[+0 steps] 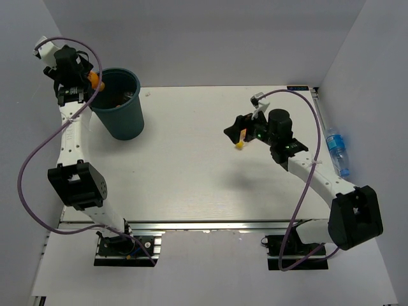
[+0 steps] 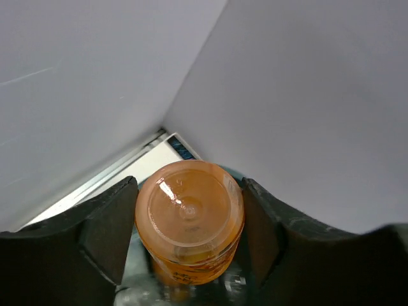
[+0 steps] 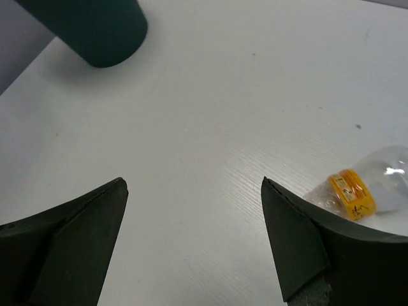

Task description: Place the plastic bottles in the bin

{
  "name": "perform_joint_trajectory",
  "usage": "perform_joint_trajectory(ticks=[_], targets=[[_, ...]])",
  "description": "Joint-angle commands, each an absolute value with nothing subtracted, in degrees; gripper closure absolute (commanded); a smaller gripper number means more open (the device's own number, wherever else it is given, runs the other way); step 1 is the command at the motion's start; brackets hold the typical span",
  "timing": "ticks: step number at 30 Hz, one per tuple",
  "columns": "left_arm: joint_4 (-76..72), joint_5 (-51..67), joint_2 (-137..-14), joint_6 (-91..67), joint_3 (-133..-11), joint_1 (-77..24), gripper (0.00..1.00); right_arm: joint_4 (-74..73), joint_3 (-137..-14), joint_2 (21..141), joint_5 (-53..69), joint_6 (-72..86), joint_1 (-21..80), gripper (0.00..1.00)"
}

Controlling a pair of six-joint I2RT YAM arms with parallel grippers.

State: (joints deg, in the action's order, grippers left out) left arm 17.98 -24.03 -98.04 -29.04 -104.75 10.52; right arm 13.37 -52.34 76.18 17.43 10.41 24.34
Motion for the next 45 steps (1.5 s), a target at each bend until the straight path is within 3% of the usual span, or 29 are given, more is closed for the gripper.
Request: perform_joint_trajectory(ticks=[1,2,8,15,20,31,41,45], targets=[[20.5,-25.6,-99.3,-26.9,-105.8,9.6,0.26,13.7,-50.9,75.2,6.1,13.8,24.2,0.11],[20.4,-24.9,-99.3,-26.8,-105.6,9.6,0.02,13.5,-51.0,76.4,3.8,16.7,24.2,0.11],[24.9,-27.2,-99.7,-25.5,-111.1,9.6,0.02,5.9,-54.4,82.7,-12.7,27.2,24.2,0.11],[25.6,-20.8,-96.3,-27.0,-112.9,9.6,0.02,0.8,-59.2,93.3,-20.1,31.5,24.2,0.11],[21.5,-8.9,-90.6,-31.9,-103.7,9.2,0.02,3.0,-59.8,99.7,-19.6,35.1,24.7,0.11],[11.0,-1.3,-79.5,-31.1,-86.4,4.9,0.02,-1.4,-64.3,107.7,-28.7,49.0,27.8,0.14],[6.3,6.0,-78.7,-34.3,-79.7,1.4,0.02,-5.6,-65.4,109.0,-30.2,47.8,27.8,0.58],[9.2,5.5,-81.6,-32.7,-82.5,-5.2,0.02,-7.0,-66.1,109.7,-30.6,46.6,27.9,0.67]])
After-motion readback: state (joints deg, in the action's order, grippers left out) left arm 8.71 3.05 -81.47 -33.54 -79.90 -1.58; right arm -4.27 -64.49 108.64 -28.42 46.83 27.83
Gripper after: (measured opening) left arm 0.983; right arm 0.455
